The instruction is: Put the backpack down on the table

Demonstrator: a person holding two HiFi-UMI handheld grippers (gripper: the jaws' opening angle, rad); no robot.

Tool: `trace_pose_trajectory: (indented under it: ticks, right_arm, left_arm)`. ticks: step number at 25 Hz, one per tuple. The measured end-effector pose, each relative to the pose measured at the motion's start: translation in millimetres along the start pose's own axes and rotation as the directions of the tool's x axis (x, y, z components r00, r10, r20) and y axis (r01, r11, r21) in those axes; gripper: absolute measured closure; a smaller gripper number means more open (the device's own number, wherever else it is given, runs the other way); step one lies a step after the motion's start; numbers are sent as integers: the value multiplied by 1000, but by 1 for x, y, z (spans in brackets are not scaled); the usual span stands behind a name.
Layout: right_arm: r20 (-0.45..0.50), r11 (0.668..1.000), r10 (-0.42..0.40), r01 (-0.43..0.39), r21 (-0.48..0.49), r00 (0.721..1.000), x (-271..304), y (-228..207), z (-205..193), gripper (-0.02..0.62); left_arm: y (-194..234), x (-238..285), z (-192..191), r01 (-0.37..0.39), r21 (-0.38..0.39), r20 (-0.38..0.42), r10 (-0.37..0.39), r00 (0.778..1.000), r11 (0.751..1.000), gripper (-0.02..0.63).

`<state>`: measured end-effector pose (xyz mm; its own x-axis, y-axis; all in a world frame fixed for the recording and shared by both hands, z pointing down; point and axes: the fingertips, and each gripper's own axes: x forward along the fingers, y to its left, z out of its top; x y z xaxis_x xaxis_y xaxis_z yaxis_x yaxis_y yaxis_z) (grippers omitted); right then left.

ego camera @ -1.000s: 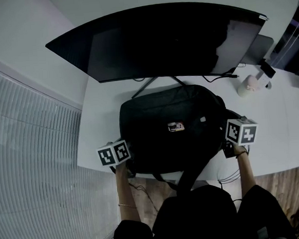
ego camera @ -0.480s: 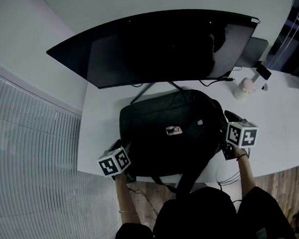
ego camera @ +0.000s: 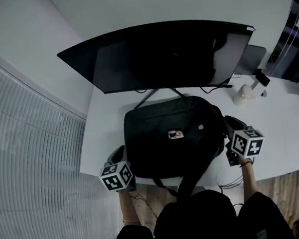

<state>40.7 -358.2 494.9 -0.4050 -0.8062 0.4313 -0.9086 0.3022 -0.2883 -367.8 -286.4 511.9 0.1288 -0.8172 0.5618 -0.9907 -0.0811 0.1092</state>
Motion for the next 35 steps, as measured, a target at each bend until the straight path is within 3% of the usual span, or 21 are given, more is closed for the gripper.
trace_pose_trajectory:
  ticks: [4,12,26,35]
  right_arm:
    - [29,998,17,-15,-53,999,-8,10,8,569]
    - [144,991,115,-103,-87,983,-30,35,34,581]
    - [297,960,217,-148,-238,930,-78,78,79,581]
    - [363,954,236,-145,-261,901,-97,83,92,581]
  left_arm:
    - [-13,-13,9,46,28,73,-48,996,999,584]
    - [-30,-43,29,49,82,172,-62,983,995,589]
    - [-62,-103,71,34,139,388,-86,918,990,591]
    - [-70,-124,75,-3,138,456,-61,888,990,591]
